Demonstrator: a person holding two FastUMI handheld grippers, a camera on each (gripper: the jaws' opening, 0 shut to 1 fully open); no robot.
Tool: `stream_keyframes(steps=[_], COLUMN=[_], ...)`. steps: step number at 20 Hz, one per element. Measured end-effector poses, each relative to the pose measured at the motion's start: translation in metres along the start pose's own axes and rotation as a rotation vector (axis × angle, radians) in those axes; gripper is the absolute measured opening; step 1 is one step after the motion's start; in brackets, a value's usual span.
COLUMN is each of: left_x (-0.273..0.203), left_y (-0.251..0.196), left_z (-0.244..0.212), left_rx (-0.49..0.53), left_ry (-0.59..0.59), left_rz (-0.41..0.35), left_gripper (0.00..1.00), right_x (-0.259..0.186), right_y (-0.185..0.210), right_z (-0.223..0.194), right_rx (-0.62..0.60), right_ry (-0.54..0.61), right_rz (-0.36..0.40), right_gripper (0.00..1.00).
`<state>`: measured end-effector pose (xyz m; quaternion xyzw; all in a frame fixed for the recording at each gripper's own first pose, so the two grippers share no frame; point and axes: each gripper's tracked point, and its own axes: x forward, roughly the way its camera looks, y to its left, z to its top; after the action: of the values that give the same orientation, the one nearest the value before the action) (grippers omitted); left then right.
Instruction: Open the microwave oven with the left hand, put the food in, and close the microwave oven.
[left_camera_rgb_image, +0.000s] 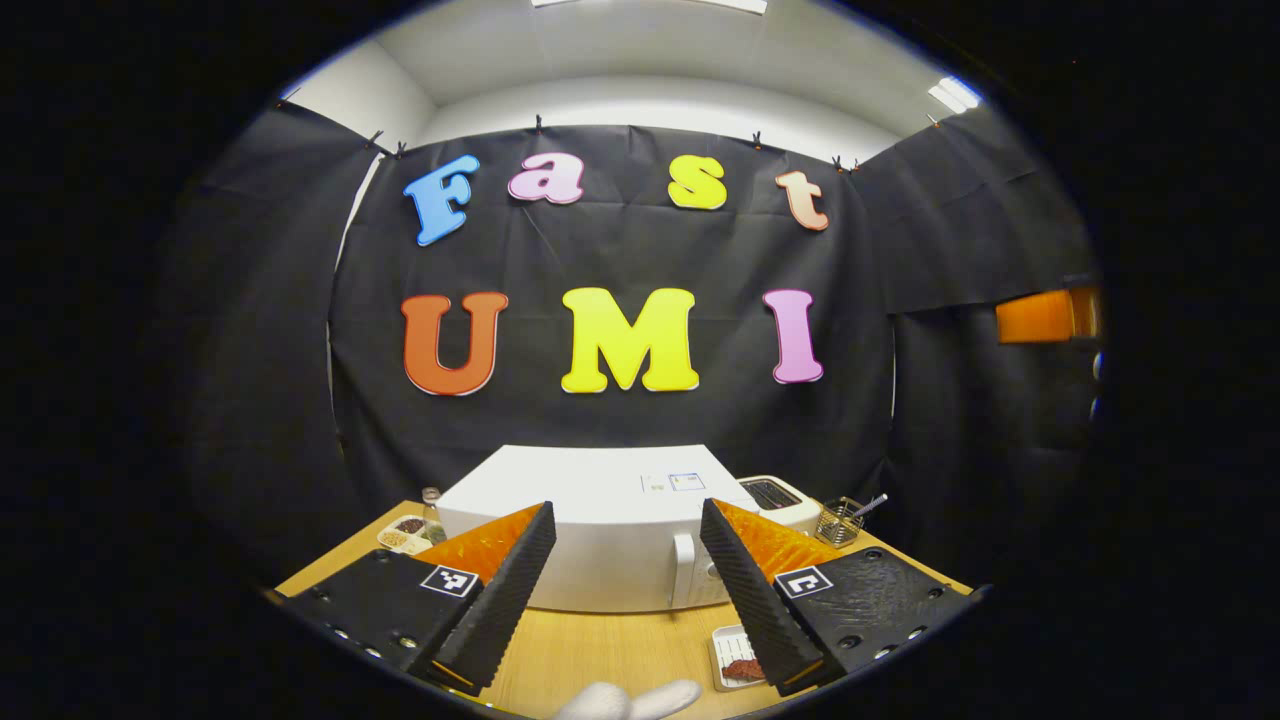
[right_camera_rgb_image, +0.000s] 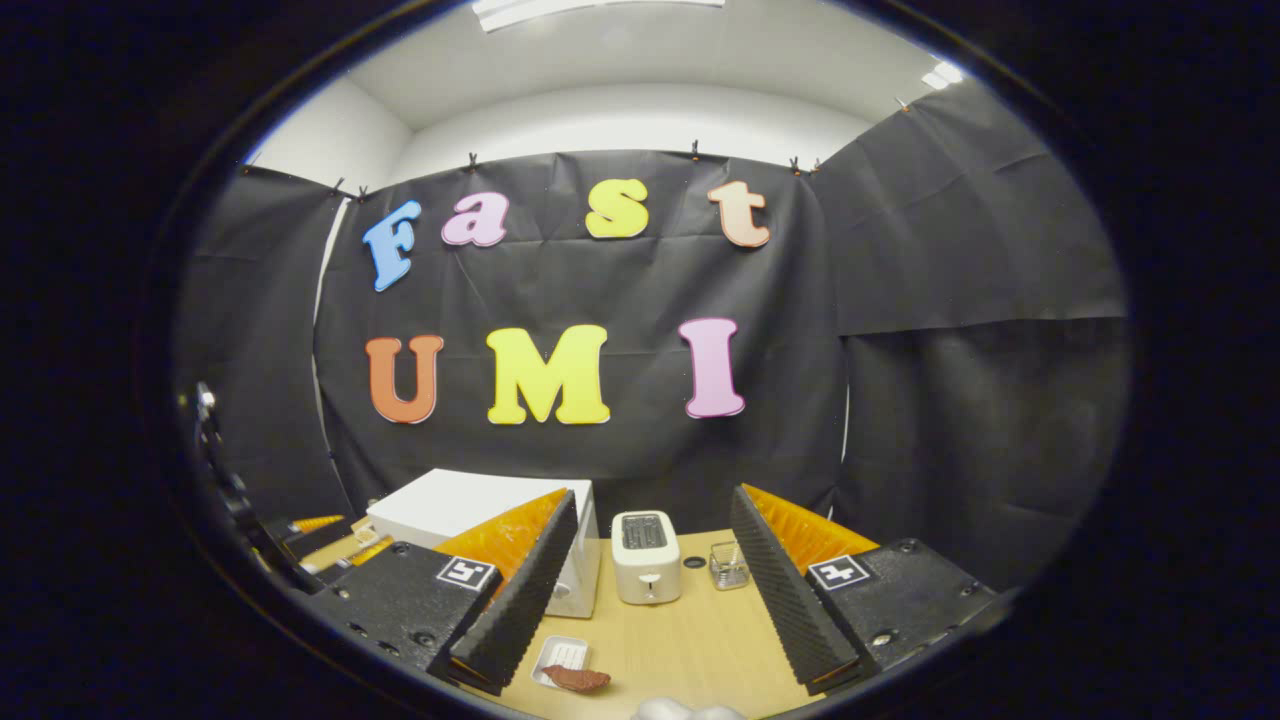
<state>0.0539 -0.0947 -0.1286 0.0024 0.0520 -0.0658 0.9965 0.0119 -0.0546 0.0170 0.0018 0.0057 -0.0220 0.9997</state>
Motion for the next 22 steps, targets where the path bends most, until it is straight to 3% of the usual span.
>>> stream_keyframes(steps=[7,8,9,10,12,13,14,16,18,19,20,21,22], left_x=[0.086,0.101,0.114,0.127,0.149,0.158,0.164,0.175,0.179,0.18,0.18,0.182,0.18], left_y=[-0.039,-0.042,-0.047,-0.051,-0.055,-0.056,-0.058,-0.063,-0.064,-0.063,-0.052,-0.047,-0.048], left_z=[-0.116,-0.127,-0.138,-0.145,-0.157,-0.16,-0.163,-0.166,-0.166,-0.166,-0.162,-0.164,-0.167], left_rx=[0.014,0.015,0.011,0.009,0.027,0.041,0.05,0.052,0.06,0.06,0.065,0.048,0.022], left_ry=[0.12,0.126,0.151,0.16,0.169,0.168,0.17,0.169,0.164,0.164,0.154,0.168,0.178], left_rz=[-0.009,-0.011,-0.015,-0.017,-0.015,-0.012,-0.012,-0.022,-0.023,-0.018,0.024,0.035,0.032], left_gripper=[0.94,0.94,0.94,0.94,0.94,0.94,0.94,0.94,0.91,0.77,0.7,0.36,0.32], right_x=[-0.001,-0.002,-0.002,-0.002,-0.001,0.0,0.001,0.002,0.003,0.004,0.006,0.006,0.006], right_y=[-0.017,-0.019,-0.021,-0.023,-0.026,-0.028,-0.031,-0.035,-0.037,-0.036,-0.035,-0.036,-0.035], right_z=[0.004,0.004,0.005,0.004,-0.003,-0.006,-0.009,-0.012,-0.015,-0.014,-0.014,-0.015,-0.018], right_rx=[-0.138,-0.154,-0.159,-0.152,-0.131,-0.121,-0.12,-0.124,-0.121,-0.118,-0.116,-0.117,-0.118], right_ry=[0.027,0.029,0.03,0.031,0.052,0.059,0.066,0.074,0.082,0.083,0.081,0.084,0.088], right_rz=[-0.056,-0.066,-0.077,-0.084,-0.098,-0.105,-0.113,-0.127,-0.129,-0.13,-0.125,-0.125,-0.121], right_gripper=[0.99,0.91,0.92,1.0,1.0,0.95,1.0,0.95,1.0,1.0,0.96,1.0,1.0])
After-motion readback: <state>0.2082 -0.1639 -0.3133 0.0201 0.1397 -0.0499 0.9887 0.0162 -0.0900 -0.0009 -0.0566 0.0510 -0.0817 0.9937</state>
